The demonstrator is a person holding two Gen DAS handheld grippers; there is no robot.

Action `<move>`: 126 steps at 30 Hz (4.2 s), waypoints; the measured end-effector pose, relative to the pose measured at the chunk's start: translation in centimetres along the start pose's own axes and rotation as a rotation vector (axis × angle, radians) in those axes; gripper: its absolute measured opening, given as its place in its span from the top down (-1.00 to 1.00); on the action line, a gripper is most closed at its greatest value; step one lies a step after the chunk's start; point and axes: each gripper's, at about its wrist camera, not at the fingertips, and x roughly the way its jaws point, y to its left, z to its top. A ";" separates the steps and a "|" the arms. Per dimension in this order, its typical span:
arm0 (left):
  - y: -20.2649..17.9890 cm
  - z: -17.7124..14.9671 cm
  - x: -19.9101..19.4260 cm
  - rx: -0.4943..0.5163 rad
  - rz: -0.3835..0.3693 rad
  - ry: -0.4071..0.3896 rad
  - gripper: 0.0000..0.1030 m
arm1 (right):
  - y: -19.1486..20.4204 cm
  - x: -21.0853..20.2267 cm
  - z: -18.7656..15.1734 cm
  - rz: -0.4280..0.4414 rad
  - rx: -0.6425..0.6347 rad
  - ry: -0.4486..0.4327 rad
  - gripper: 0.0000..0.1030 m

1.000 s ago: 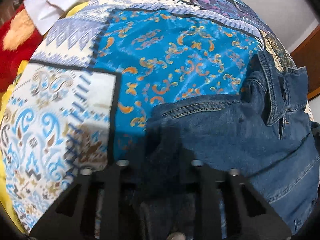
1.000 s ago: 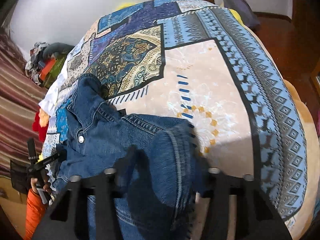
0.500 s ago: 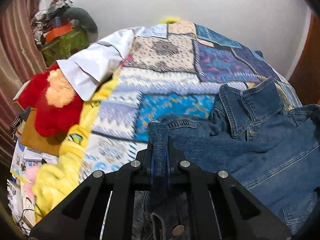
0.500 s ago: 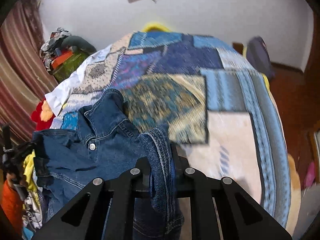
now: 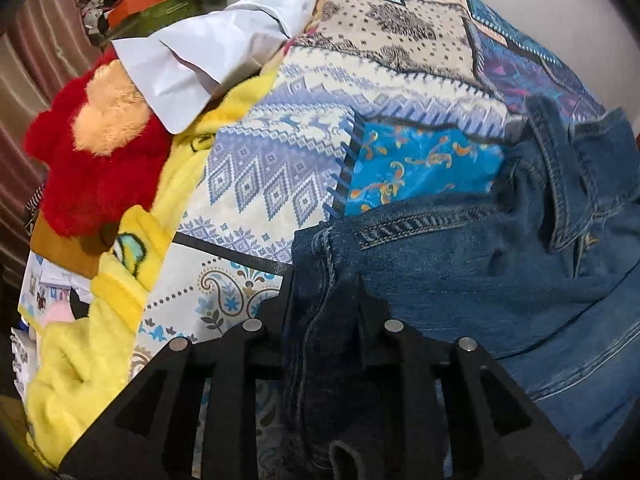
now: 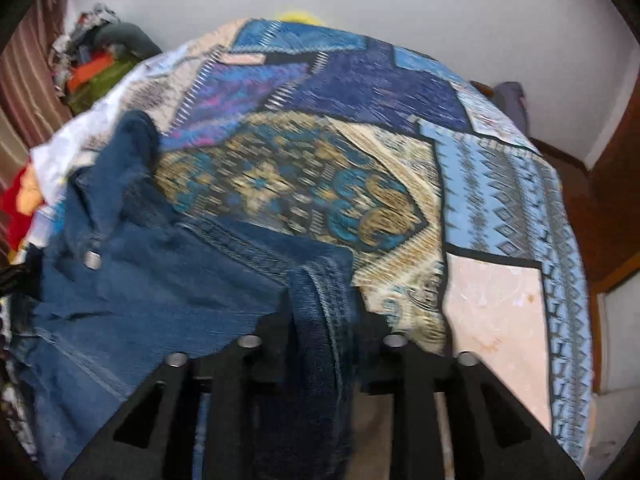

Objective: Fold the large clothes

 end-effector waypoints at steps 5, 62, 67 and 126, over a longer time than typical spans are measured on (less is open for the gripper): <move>-0.7 -0.6 -0.4 0.058 0.027 -0.007 0.39 | -0.4 -0.4 -0.9 -0.165 -0.060 -0.023 -0.77; 1.7 -28.4 -15.3 -0.063 -0.301 0.191 0.67 | 5.1 -23.9 -26.7 0.422 0.152 0.006 0.59; 1.1 -25.1 -19.6 -0.029 -0.288 0.047 0.70 | 5.2 -25.0 -24.0 0.438 0.127 -0.081 0.70; 0.8 -0.5 -13.1 -0.008 -0.011 -0.163 -0.33 | 1.3 -6.8 -0.9 0.165 0.094 0.060 0.68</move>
